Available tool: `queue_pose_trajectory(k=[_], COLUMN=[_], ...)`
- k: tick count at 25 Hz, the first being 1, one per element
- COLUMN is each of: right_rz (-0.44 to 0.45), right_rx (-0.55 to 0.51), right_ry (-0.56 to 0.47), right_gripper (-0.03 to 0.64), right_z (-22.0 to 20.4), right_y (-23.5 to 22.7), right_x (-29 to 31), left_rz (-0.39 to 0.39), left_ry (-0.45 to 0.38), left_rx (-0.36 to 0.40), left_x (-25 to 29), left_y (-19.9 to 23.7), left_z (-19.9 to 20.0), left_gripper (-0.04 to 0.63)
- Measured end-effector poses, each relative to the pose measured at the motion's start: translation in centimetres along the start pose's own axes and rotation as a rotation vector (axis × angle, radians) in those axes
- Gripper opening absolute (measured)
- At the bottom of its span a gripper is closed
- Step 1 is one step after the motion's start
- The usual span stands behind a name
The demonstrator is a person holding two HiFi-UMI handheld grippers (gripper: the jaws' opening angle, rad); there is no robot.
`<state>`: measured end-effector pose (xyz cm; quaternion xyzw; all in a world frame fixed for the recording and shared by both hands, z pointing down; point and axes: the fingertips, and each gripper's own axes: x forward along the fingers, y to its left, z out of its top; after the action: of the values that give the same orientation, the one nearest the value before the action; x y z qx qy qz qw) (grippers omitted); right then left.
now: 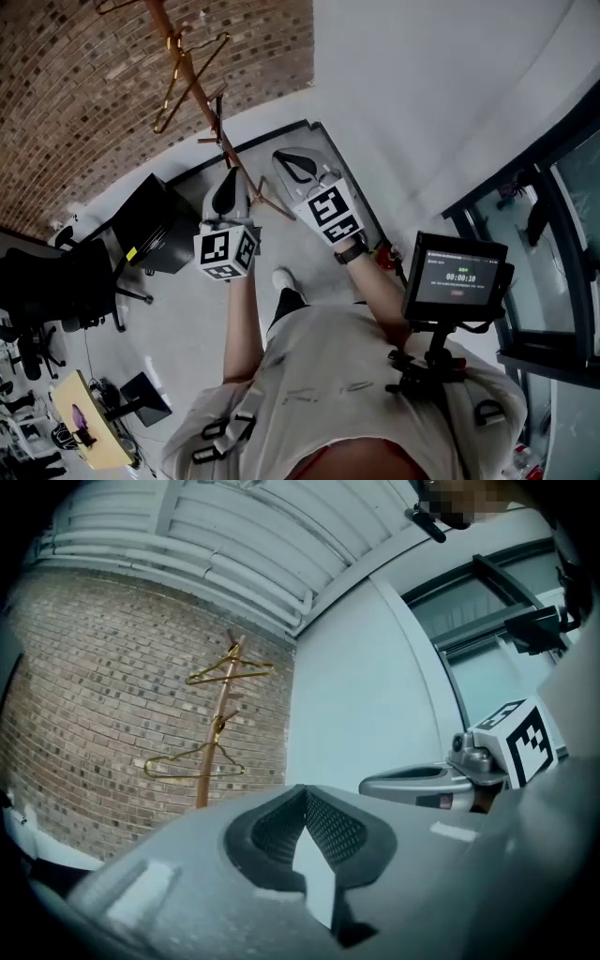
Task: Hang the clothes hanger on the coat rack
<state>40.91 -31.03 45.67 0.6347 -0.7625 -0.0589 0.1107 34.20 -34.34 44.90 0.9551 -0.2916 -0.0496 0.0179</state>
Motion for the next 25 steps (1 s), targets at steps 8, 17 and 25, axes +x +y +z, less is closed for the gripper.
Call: queue_pose_trajectory(k=[8, 17, 25], right_rz=[0.099, 0.044, 0.087], right_rx=[0.283, 0.189, 0.143], right_ry=[0.172, 0.029, 0.003], right_gripper=[0.005, 0.005, 0.005], right_z=[-9.8, -0.6, 2.9], right_y=[3.2, 7.6, 13.8], right_x=[-16.7, -23.8, -23.4], left_rz=[0.111, 0.074, 0.143], left_ry=[0.160, 0.077, 0.058], left_rx=[0.020, 0.108, 0.028], left_x=[-9.8, -16.3, -21.7], left_y=[-15.5, -20.3, -17.1], left_z=[-5.5, 0.6, 1.5], left_gripper=[0.000, 0.000, 0.000])
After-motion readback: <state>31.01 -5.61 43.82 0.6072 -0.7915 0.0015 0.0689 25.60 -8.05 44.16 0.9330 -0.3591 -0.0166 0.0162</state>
